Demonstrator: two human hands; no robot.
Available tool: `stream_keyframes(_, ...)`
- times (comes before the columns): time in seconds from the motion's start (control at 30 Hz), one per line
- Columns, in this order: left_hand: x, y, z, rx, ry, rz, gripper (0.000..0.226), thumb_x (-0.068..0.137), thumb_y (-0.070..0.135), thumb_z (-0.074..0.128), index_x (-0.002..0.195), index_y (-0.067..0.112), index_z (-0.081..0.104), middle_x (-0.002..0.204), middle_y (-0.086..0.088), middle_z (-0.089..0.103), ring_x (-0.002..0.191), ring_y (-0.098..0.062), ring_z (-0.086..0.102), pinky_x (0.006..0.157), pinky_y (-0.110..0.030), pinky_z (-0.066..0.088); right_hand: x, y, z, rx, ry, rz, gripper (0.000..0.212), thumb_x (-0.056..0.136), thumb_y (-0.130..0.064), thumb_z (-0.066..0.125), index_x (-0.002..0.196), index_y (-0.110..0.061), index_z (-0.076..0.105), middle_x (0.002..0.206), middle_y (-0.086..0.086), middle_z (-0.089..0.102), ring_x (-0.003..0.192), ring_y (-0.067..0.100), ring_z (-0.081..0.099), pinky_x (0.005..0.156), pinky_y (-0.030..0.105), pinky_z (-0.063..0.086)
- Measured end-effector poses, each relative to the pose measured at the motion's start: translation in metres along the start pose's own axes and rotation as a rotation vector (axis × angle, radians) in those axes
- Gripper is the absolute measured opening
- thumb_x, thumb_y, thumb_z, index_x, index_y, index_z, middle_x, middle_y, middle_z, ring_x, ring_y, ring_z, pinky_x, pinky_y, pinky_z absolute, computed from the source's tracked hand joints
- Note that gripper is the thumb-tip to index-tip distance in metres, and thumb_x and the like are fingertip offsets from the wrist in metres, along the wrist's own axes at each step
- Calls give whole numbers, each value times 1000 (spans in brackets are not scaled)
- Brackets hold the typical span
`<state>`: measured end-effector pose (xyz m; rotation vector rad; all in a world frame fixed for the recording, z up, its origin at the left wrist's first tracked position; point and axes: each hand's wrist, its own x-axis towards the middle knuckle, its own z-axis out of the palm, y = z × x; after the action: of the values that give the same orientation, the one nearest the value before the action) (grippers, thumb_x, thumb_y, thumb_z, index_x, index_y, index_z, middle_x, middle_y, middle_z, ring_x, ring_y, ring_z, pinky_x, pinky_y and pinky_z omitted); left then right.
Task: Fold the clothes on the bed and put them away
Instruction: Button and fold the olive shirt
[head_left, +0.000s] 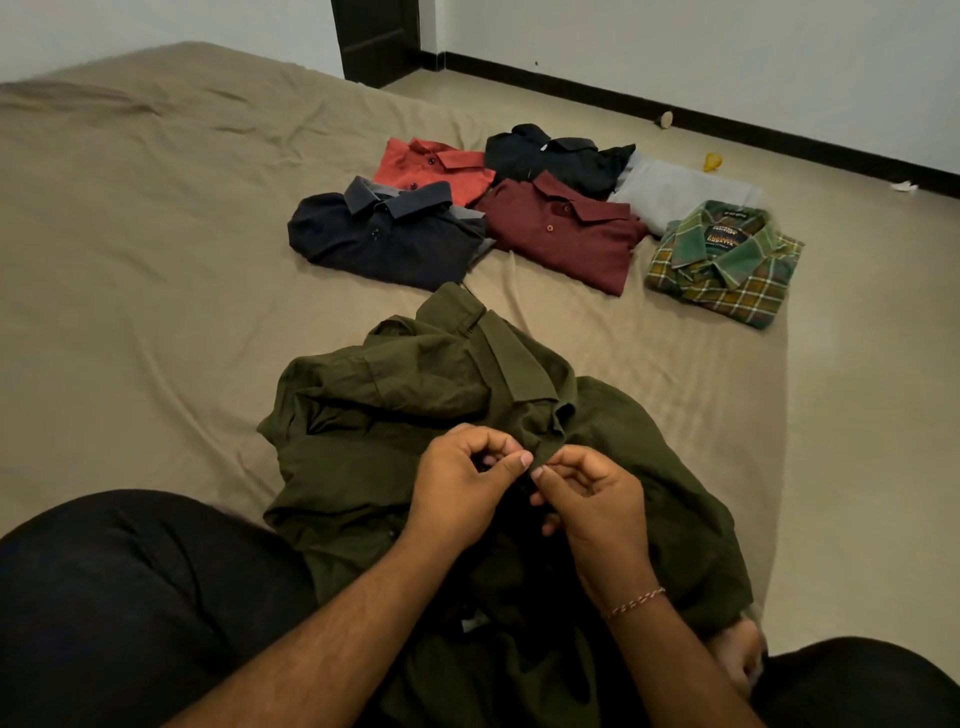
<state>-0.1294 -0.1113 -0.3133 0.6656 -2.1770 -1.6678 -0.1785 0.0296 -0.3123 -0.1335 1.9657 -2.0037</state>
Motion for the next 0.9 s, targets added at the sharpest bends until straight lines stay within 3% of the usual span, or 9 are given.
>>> stream_keyframes(0.1, 2, -3, 0, 8, 6, -60, 10, 86, 19, 84, 78, 23, 81, 87, 2, 72, 77, -17, 68, 69, -23, 55, 2, 8, 4, -77, 26, -29, 8, 90, 1, 75, 91, -6, 71, 73, 12, 72, 61, 19, 69, 46, 28, 52)
stream_keyframes(0.23, 0, -5, 1, 60, -7, -34, 9, 90, 18, 81, 82, 22, 82, 86, 4, 73, 78, -8, 69, 75, -28, 57, 3, 19, 9, -170, 63, -92, 10, 91, -1, 73, 86, -9, 70, 68, 11, 71, 58, 19, 68, 46, 29, 51)
stream_keyframes(0.43, -10, -3, 9, 93, 62, -11, 10, 84, 25, 85, 76, 23, 80, 82, 5, 69, 76, -4, 67, 67, -16, 51, 7, 30, 10, -242, 102, -137, 19, 93, -10, 74, 78, -8, 63, 62, 11, 67, 56, 19, 62, 53, 39, 54)
stream_keyframes(0.6, -10, -6, 12, 147, 80, -16, 9, 83, 26, 86, 77, 25, 79, 83, 9, 68, 77, -1, 66, 67, -15, 51, 8, 33, 9, -303, 105, -181, 19, 92, -12, 76, 77, -11, 64, 64, 6, 67, 58, 22, 65, 57, 47, 59)
stream_keyframes(0.73, -9, -5, 9, 157, 45, -42, 11, 83, 26, 85, 75, 24, 78, 84, 9, 69, 75, -1, 65, 64, -12, 49, 7, 35, 11, -367, 117, -225, 19, 90, -11, 77, 76, -14, 65, 65, 0, 67, 61, 19, 68, 61, 42, 61)
stream_keyframes(0.9, -4, -9, 6, 251, -16, -45, 27, 84, 24, 82, 63, 25, 66, 76, 9, 61, 65, -3, 58, 61, -17, 44, 6, 39, 11, -579, 140, -400, 20, 85, -11, 80, 74, -18, 64, 71, -7, 64, 64, 12, 62, 59, 18, 51)
